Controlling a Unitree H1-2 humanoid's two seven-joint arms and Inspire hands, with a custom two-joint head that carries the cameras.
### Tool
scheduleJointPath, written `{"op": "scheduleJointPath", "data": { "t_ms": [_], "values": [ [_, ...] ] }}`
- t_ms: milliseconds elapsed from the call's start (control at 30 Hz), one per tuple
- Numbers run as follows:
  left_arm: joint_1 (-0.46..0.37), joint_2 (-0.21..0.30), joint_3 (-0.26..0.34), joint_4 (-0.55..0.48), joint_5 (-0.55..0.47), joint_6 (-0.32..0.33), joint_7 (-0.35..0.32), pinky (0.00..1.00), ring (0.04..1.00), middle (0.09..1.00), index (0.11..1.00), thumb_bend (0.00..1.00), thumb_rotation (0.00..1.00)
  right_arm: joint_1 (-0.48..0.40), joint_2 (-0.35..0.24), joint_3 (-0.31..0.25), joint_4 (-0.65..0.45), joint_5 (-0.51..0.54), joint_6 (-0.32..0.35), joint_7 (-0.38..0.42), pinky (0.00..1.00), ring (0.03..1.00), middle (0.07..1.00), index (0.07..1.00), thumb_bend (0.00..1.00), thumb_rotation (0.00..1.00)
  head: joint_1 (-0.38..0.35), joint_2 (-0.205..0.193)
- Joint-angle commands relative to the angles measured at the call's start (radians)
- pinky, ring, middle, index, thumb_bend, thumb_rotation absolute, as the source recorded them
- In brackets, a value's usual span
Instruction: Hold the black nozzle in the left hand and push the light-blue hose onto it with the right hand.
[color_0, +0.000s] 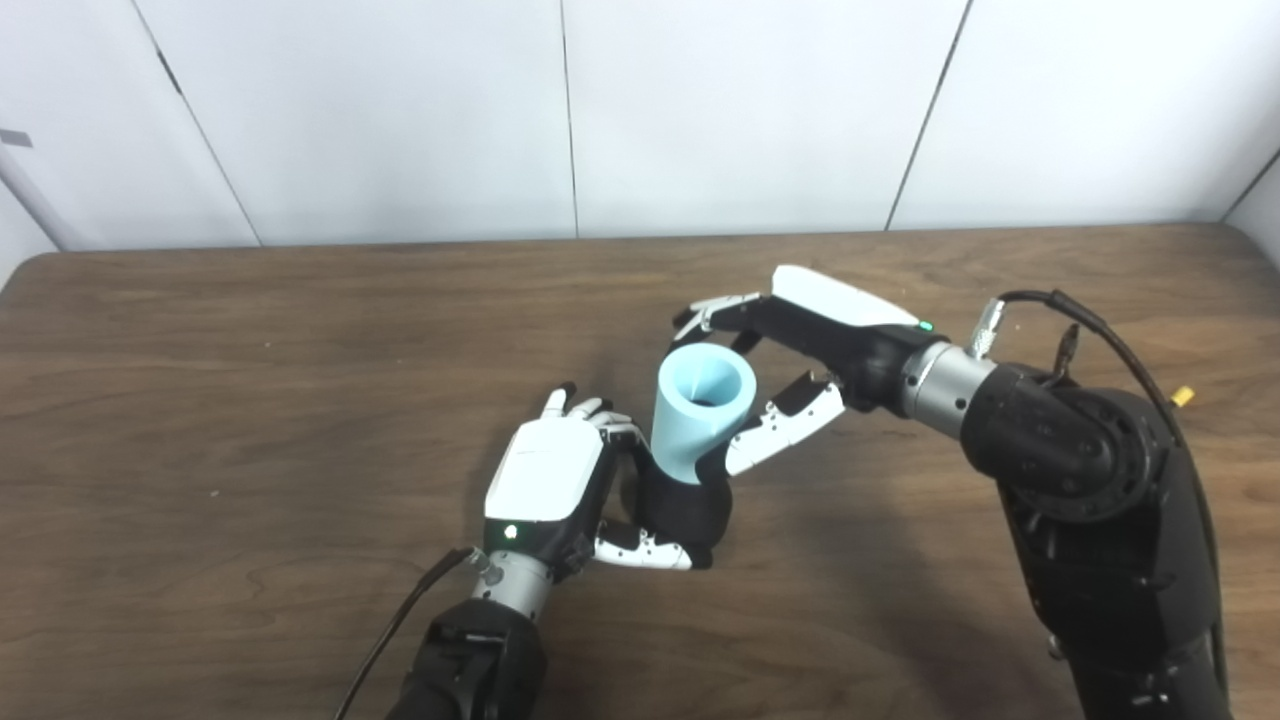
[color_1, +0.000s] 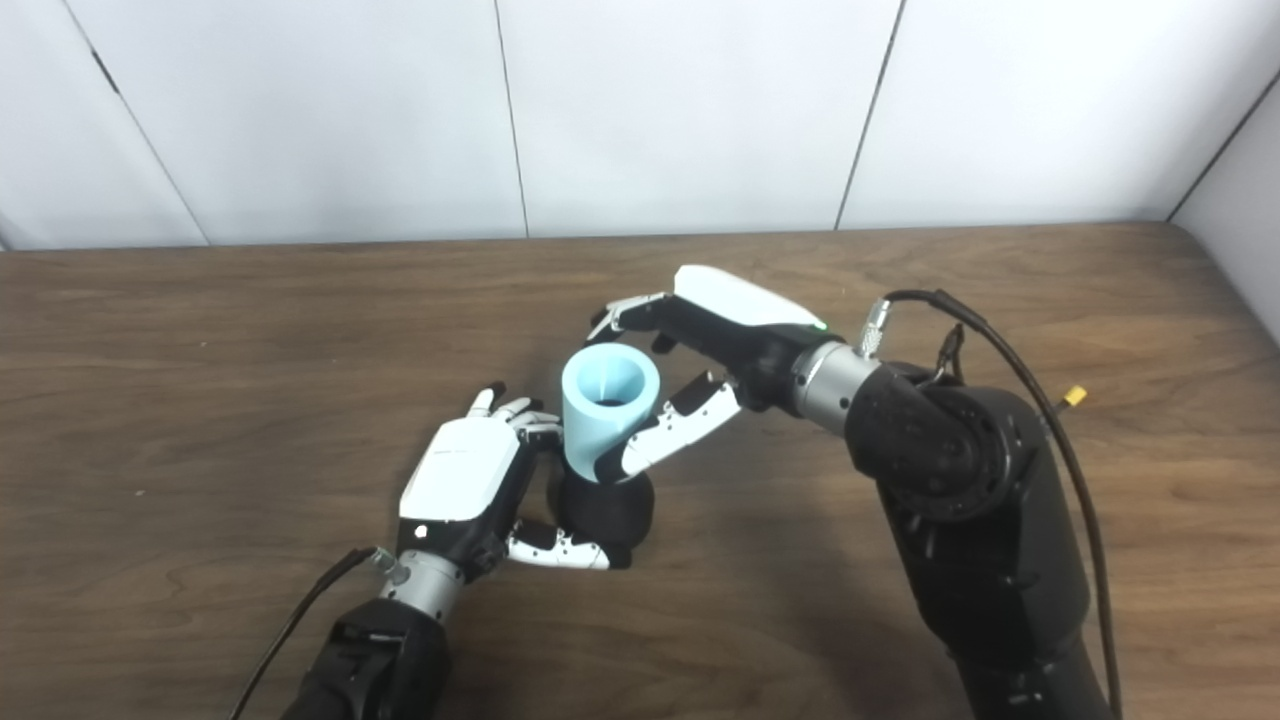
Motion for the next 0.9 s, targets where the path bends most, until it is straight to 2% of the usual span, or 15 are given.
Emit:
{"op": "scheduleJointPath", "data": {
  "t_ms": [0, 233, 367, 600, 733, 867],
  "values": [
    [0.007, -0.005, -0.014, -0.005, -0.008, -0.006, -0.038, 1.0, 0.876, 0.746, 0.48, 0.52, 0.05, -0.033, -0.007, -0.011, -0.038, -0.008, -0.004, -0.001, 0.92, 0.999, 0.982, 0.78, 1.0, 0.48, 0.0, 0.0],
    [0.009, -0.007, -0.014, -0.005, -0.006, -0.002, -0.036, 1.0, 0.876, 0.745, 0.48, 0.52, 0.05, -0.041, -0.02, -0.009, -0.039, -0.002, -0.004, 0.007, 0.94, 1.0, 0.97, 0.812, 1.0, 0.5, 0.001, 0.0],
    [0.008, -0.007, -0.015, -0.006, -0.009, -0.001, -0.043, 1.0, 0.878, 0.749, 0.48, 0.52, 0.05, -0.036, -0.037, -0.031, -0.054, 0.046, -0.004, -0.001, 0.93, 1.0, 0.968, 0.889, 0.99, 0.58, 0.002, 0.0],
    [0.008, -0.005, -0.013, 0.003, -0.015, -0.008, -0.037, 1.0, 0.87, 0.747, 0.48, 0.52, 0.05, 0.012, -0.083, -0.035, -0.059, 0.183, -0.073, -0.147, 0.94, 1.0, 0.98, 0.961, 0.77, 0.77, 0.004, -0.003],
    [0.008, -0.005, -0.013, 0.005, -0.015, -0.01, -0.031, 1.0, 0.869, 0.748, 0.48, 0.52, 0.05, 0.038, -0.083, -0.031, -0.054, 0.212, -0.111, -0.238, 0.99, 1.0, 0.976, 0.969, 0.7, 0.83, 0.003, -0.004],
    [0.007, -0.001, -0.014, 0.004, -0.014, -0.009, -0.037, 1.0, 0.875, 0.75, 0.48, 0.52, 0.05, 0.051, -0.096, -0.021, -0.062, 0.213, -0.157, -0.302, 0.98, 1.0, 0.974, 0.962, 0.67, 0.87, 0.002, -0.004]
  ]
}}
